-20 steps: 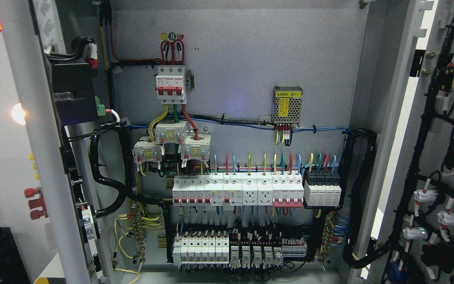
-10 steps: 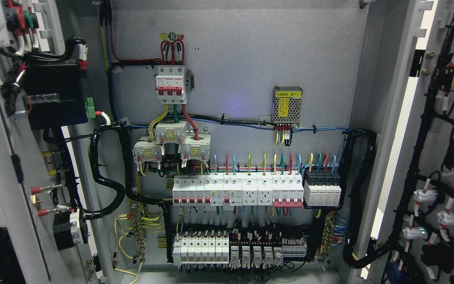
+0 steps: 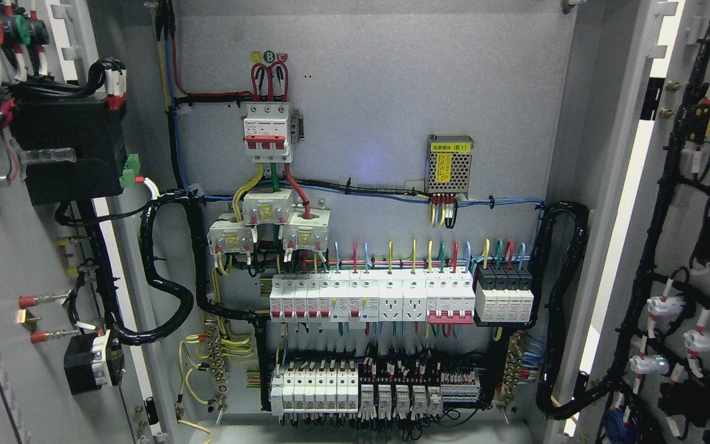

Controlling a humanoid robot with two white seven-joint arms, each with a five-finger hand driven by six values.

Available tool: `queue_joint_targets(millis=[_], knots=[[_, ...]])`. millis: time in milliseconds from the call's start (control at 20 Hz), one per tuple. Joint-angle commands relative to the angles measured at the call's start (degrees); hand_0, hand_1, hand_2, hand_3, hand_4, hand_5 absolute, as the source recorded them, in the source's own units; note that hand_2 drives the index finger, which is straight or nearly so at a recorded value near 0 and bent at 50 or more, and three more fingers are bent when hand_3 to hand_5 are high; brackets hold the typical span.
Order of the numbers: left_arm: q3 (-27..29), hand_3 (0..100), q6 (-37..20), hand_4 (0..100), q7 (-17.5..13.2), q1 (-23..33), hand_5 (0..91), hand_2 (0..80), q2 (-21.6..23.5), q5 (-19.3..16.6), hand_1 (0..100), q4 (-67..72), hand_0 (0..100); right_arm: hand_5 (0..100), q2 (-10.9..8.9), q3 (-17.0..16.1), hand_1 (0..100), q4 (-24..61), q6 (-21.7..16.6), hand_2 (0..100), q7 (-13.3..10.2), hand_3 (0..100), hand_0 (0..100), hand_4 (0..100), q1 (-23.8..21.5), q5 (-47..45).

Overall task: Open door with both hands
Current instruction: 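Swing the indicator-light door wide open with the right hand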

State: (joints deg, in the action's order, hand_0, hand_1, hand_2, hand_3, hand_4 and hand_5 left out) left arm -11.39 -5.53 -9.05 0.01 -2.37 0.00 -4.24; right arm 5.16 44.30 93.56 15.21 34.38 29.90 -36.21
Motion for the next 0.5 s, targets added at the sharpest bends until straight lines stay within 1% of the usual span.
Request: queue_joint_targets(millis=[0,100,251,351,401,451], knots=[[0.06,0,-0.09,0,0.00,1.05,0.0,0.0,-0.09,0.88,39,0.02,12,0,3.18,1.23,39,-1.88,-0.01,0,-0.10,0,12,0,1.13,0.44],[0.06,0,-0.01,0,0.00,1.05,0.0,0.0,-0.09,0.88,39,0.02,12,0,3.18,1.32,39,-2.06,-0.27,0,-0.10,0,12,0,1.30,0.53],[-0.03,0,-0.01,0,0.00,1.05,0.0,0.0,-0.17,0.88,39,0.02,12,0,3.01,0.27,39,-2.06,-0.45,0,-0.10,0,12,0,1.13,0.88],[-0.03,0,-0.01,0,0.00,0.96,0.0,0.0,-0.26,0.88,39,0.02,12,0,2.66,-1.13,39,-2.33,-0.53,0,-0.19,0,12,0,1.04,0.97],[-0.03,0,-0.01,0,0.00,1.05,0.0,0.0,-0.26,0.88,39,0.02,12,0,2.57,-2.27,39,-2.67,-0.53,0,-0.62,0,12,0,0.78,0.97],[-0.03,0,-0.01,0,0.00,0.96,0.0,0.0,-0.26,0.88,39,0.02,12,0,2.31,-3.76,39,-3.03,-0.53,0,-1.93,0,12,0,0.43,0.97]])
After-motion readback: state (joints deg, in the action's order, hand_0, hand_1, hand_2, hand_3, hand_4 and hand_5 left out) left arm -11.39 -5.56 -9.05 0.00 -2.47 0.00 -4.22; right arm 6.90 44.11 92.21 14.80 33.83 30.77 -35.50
